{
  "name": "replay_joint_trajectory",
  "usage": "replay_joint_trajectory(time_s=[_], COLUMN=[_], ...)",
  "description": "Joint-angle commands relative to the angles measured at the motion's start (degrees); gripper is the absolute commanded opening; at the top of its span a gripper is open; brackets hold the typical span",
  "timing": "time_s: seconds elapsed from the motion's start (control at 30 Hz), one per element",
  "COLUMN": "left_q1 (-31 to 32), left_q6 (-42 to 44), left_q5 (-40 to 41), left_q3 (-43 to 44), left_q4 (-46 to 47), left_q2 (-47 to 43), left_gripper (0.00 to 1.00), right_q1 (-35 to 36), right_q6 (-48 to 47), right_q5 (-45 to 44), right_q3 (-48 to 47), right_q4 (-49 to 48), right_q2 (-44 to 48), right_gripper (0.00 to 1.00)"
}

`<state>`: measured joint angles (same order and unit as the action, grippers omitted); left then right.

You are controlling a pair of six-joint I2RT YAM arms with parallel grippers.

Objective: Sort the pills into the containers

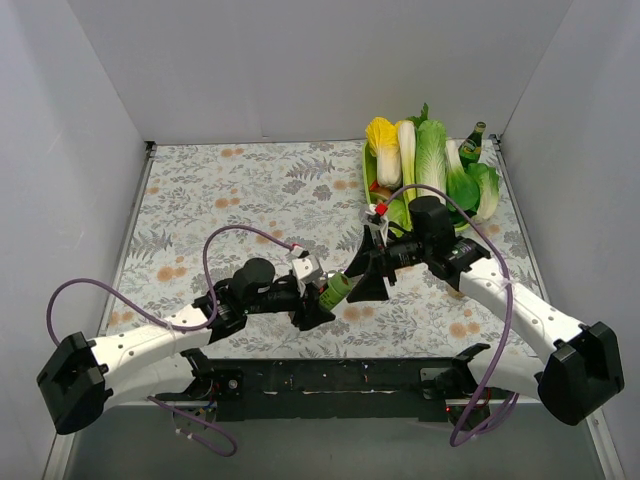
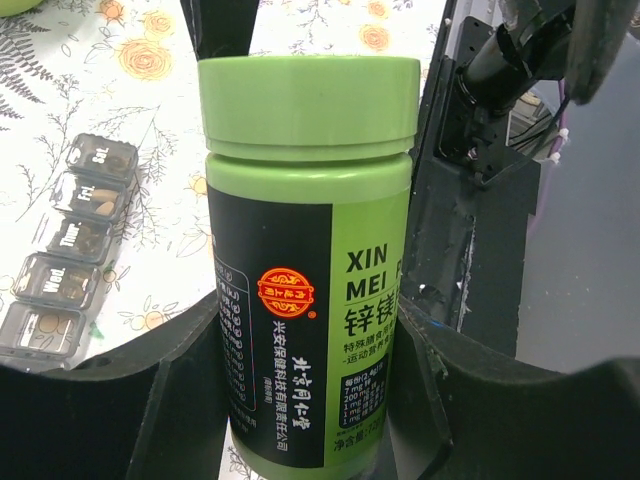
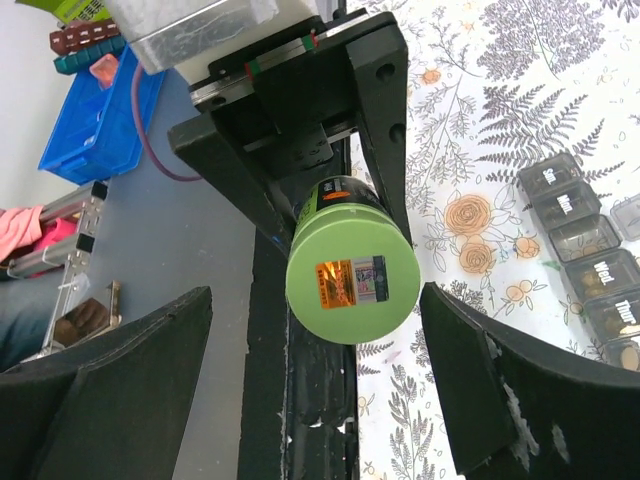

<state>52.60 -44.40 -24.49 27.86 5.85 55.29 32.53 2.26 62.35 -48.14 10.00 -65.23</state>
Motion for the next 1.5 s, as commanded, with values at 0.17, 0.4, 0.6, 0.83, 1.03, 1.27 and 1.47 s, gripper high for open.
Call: replay_joint_trajectory(time_s=[0.17,0.4,0.6,0.83,1.03,1.27,1.47], left_q1=[0.3,0.5,0.5,0.5,0.5,0.5,0.5], left_q6=[0.8,1.1,3.2,1.3,-0.7,0.2,1.7], left_q5=[2.3,2.5,-6.1,-18.7,-18.6,-2.2,4.6], left_q3=[4.2,3.9,1.9,0.0,0.4,0.3,0.0], left_q4=[2.9,2.9,2.6,3.8,3.6,2.1,2.1], left_q2=[2.0,2.2,-0.5,-4.3,-2.9,-7.3,-7.7], left_gripper=[0.0,0.0,0.0,0.0,0.0,0.0,0.0], right_q1=[1.8,1.8,4.0,8.8,9.2,7.5,3.2], right_q6=[3.3,4.3,-16.5,-79.7,-80.1,-40.7,-36.0], right_q5=[-4.4,-2.0,6.0,3.6,0.1,0.0,-3.9], right_q3=[-3.8,-4.5,-7.1,-13.6,-17.1,-19.0,-20.2], right_q4=[-0.8,-2.3,8.6,41.8,42.3,29.6,29.0], right_q2=[-3.2,-4.2,-4.5,-3.6,-6.0,-5.1,-4.7], right_gripper=[0.85,0.39,0.18,0.2,0.29,0.81,0.85])
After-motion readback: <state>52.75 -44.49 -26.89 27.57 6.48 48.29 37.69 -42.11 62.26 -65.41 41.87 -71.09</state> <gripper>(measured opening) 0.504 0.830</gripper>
